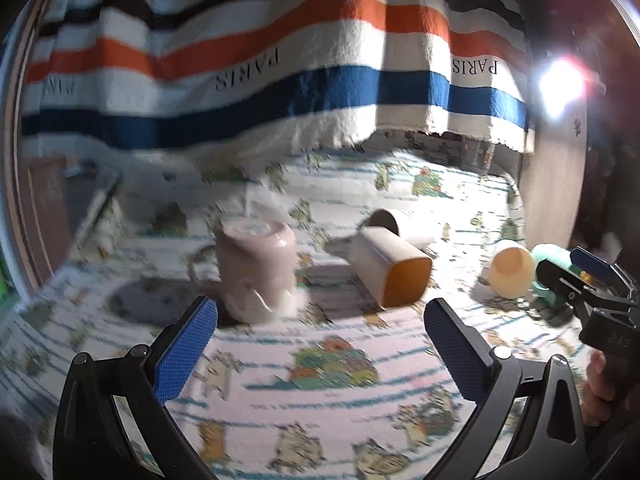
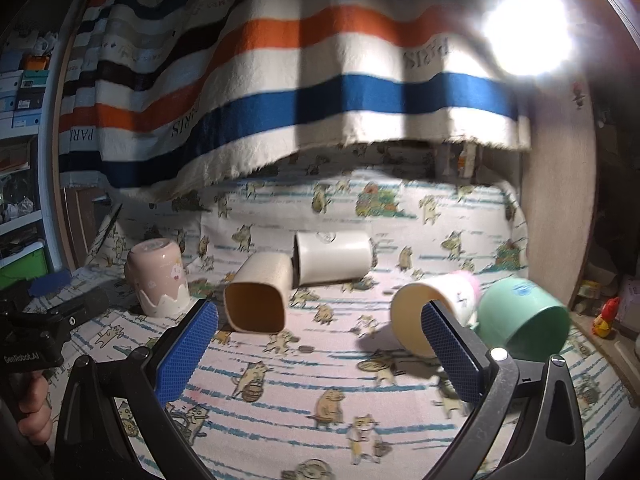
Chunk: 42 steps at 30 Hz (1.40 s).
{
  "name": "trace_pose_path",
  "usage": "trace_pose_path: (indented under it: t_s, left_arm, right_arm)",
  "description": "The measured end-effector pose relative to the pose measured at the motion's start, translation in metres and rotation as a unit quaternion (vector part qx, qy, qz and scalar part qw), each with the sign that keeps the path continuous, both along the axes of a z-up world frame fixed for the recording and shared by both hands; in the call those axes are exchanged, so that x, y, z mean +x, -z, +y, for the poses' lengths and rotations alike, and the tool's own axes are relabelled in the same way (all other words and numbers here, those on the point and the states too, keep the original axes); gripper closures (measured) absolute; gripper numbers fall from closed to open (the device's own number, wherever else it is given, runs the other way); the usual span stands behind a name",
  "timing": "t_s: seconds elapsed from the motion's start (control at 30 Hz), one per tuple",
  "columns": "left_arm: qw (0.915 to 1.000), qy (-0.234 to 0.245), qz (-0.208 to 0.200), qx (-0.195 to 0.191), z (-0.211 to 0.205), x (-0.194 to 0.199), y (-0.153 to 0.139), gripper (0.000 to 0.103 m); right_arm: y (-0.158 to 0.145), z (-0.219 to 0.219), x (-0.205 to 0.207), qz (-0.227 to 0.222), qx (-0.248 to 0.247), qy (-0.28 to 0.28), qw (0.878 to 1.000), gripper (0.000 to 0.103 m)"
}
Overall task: Flip cup upside down
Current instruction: 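Reach the right gripper to the mint-green mug and grasp its rim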
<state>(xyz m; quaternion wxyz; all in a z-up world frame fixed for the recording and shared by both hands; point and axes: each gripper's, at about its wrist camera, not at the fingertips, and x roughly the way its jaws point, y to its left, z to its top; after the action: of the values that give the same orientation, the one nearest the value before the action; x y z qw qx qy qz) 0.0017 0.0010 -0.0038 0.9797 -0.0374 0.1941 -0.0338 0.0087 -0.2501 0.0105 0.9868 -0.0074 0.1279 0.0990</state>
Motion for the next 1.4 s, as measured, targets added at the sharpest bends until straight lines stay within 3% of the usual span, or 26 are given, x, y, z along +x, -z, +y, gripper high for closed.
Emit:
trace_pose_path:
  t_s: [0.1, 0.3, 0.53, 0.7, 0.87, 1.03, 1.23, 1.4]
  left_arm:
    - [0.9999, 0.0, 0.01, -0.002, -0.003, 0.0, -0.002, 0.0]
    - [0.9999, 0.01, -0.007, -0.009, -0.011, -0.008, -0.022, 0.0]
    - [0.9999, 0.007, -0.011, 0.005, -0.021, -0.01, -0.037, 0.0]
    - [0.9999, 0.004, 0.007, 0.012, -0.028, 0.001, -0.037, 0.0]
    - [0.9983, 0.009, 0.053, 0.023, -0.046, 0.018, -0.035, 0.0]
    - [0.9937, 0.027, 0.107, 0.021, -0.07, 0.037, -0.035, 0.0]
    - [0.9934, 0.028, 0.108, 0.026, -0.086, 0.045, -0.034, 0.0]
    - [0.9922, 0.021, 0.113, 0.046, -0.093, 0.05, -0.028, 0.0]
  right_arm:
    - [-0.007, -0.013, -0.008, -0.011, -0.025, 0.007, 1.0, 0.0]
    - [-0.02, -0.046, -0.012, -0.01, -0.043, 0.03, 0.999, 0.001]
    - [-0.04, -0.09, -0.012, 0.0, -0.029, 0.057, 0.998, 0.001]
    - [-0.051, -0.114, -0.007, 0.023, -0.01, 0.069, 0.997, 0.001]
    - [-0.047, -0.119, 0.013, 0.069, -0.027, 0.085, 0.994, 0.001]
    - [-0.033, -0.121, 0.051, 0.15, -0.036, 0.073, 0.985, 0.001]
    - [-0.021, -0.155, 0.099, 0.22, 0.024, 0.091, 0.971, 0.007]
    - [0.004, -0.157, 0.125, 0.257, 0.01, 0.105, 0.961, 0.007]
